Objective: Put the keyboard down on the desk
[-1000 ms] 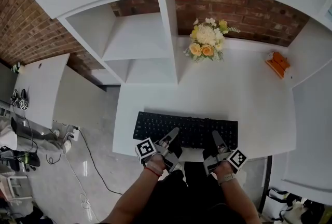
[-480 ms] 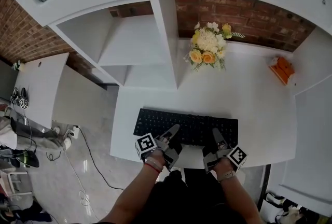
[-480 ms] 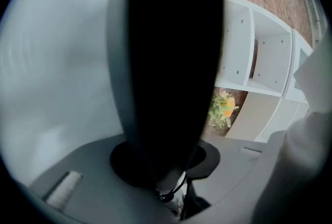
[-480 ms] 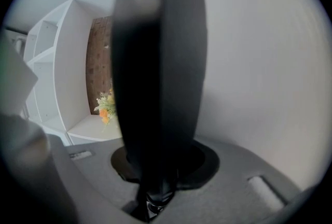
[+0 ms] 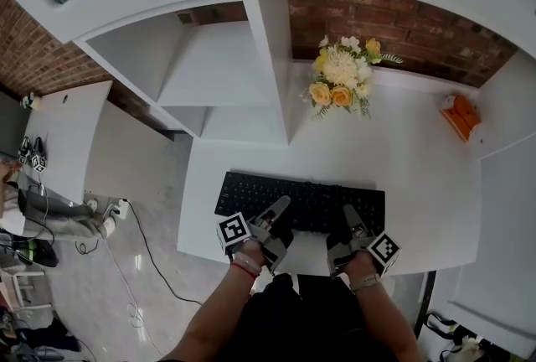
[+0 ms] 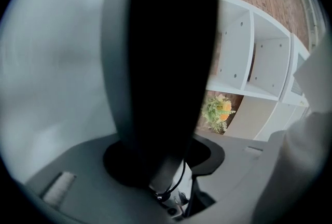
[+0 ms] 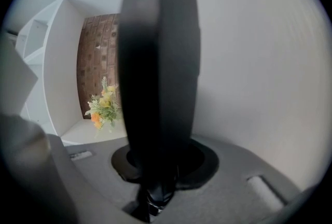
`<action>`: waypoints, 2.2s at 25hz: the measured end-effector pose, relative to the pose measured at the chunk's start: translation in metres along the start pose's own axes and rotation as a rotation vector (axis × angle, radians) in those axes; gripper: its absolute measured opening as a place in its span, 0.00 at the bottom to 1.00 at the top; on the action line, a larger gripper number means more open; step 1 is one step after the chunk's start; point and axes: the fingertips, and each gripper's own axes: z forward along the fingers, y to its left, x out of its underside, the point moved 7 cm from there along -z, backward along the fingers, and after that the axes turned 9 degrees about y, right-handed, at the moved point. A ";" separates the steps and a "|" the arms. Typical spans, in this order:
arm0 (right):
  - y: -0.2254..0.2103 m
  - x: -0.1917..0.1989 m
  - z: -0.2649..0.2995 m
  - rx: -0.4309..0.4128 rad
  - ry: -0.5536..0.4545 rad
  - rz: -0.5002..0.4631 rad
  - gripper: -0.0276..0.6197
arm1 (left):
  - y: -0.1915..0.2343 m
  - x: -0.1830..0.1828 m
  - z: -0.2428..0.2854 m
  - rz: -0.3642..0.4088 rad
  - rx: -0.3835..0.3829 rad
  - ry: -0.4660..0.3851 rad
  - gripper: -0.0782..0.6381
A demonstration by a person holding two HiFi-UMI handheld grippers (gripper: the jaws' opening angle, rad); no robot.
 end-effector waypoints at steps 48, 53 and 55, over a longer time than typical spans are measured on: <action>0.020 -0.006 -0.004 -0.004 0.119 -0.131 0.43 | -0.008 0.057 -0.018 0.740 -0.434 0.439 0.11; 0.021 -0.001 -0.013 0.025 0.196 -0.242 0.47 | -0.004 0.060 -0.017 0.722 -0.437 0.435 0.11; 0.021 0.002 -0.019 0.031 0.227 -0.272 0.47 | -0.004 0.060 -0.017 0.720 -0.437 0.436 0.11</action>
